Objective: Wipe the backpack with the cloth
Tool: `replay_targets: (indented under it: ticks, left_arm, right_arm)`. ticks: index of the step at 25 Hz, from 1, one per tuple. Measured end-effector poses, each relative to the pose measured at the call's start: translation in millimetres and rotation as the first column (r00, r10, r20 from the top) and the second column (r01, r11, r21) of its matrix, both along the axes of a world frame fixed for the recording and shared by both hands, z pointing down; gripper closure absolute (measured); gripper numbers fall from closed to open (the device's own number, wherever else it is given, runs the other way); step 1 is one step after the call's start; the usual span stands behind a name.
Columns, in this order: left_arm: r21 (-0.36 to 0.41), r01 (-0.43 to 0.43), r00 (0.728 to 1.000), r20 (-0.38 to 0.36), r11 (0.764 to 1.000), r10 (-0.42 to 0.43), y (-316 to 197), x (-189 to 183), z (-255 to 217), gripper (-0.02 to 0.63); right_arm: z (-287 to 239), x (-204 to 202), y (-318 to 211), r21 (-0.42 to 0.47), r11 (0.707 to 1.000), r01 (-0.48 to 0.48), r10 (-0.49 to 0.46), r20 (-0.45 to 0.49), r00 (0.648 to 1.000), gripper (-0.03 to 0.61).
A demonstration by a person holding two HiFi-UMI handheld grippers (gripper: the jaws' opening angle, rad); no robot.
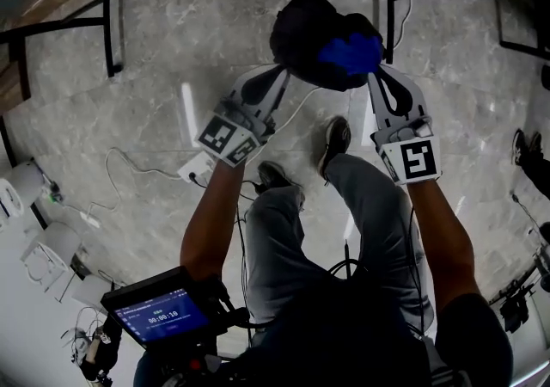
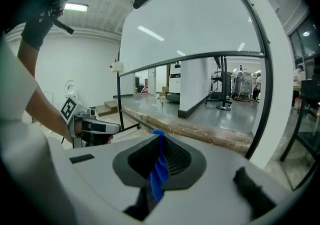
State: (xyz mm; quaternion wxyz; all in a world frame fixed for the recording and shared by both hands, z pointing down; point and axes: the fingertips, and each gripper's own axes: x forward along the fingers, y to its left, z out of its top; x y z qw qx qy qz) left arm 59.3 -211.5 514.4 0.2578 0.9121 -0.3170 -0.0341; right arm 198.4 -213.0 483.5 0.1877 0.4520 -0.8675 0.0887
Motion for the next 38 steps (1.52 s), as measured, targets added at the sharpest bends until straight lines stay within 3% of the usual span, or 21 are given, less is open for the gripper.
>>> replay_targets:
  ticks: [5, 9, 13, 17, 26, 31, 38]
  left_arm:
    - [0.08, 0.048, 0.999, -0.003, 0.996, -0.048, -9, 10, -114, 0.612]
    - [0.159, 0.008, 1.0, 0.017, 0.987, -0.01, -4, 17, -195, 0.612]
    - [0.243, 0.027, 0.999, -0.034, 0.97, -0.019, 27, -18, -315, 0.612]
    - [0.289, 0.029, 0.999, -0.043, 0.957, -0.017, 73, -44, -392, 0.612]
    - [0.332, -0.045, 0.999, 0.015, 0.942, 0.042, 196, -67, -513, 0.612]
    - [0.341, -0.045, 0.999, 0.042, 0.939, 0.032, 224, -62, -531, 0.612]
    - [0.375, 0.002, 1.0, 0.015, 0.927, -0.009, 361, -39, -563, 0.612]
  right_arm:
    - [-111, 17, -7, 0.07, 0.996, -0.05, 0.04, 0.136, 0.99, 0.561]
    - [-208, 34, -2, 0.135, 0.983, -0.124, 0.096, 0.196, 0.976, 0.561]
    - [-328, 4, 35, 0.232, 0.959, -0.16, 0.099, 0.254, 0.962, 0.561]
    - [-410, -6, 89, 0.284, 0.938, -0.2, 0.114, 0.292, 0.95, 0.561]
    - [-533, -11, 242, 0.342, 0.906, -0.25, 0.138, 0.319, 0.938, 0.561]
    - [-545, 1, 275, 0.315, 0.921, -0.229, 0.116, 0.338, 0.934, 0.561]
    - [-571, 27, 416, 0.353, 0.918, -0.18, 0.055, 0.335, 0.941, 0.561]
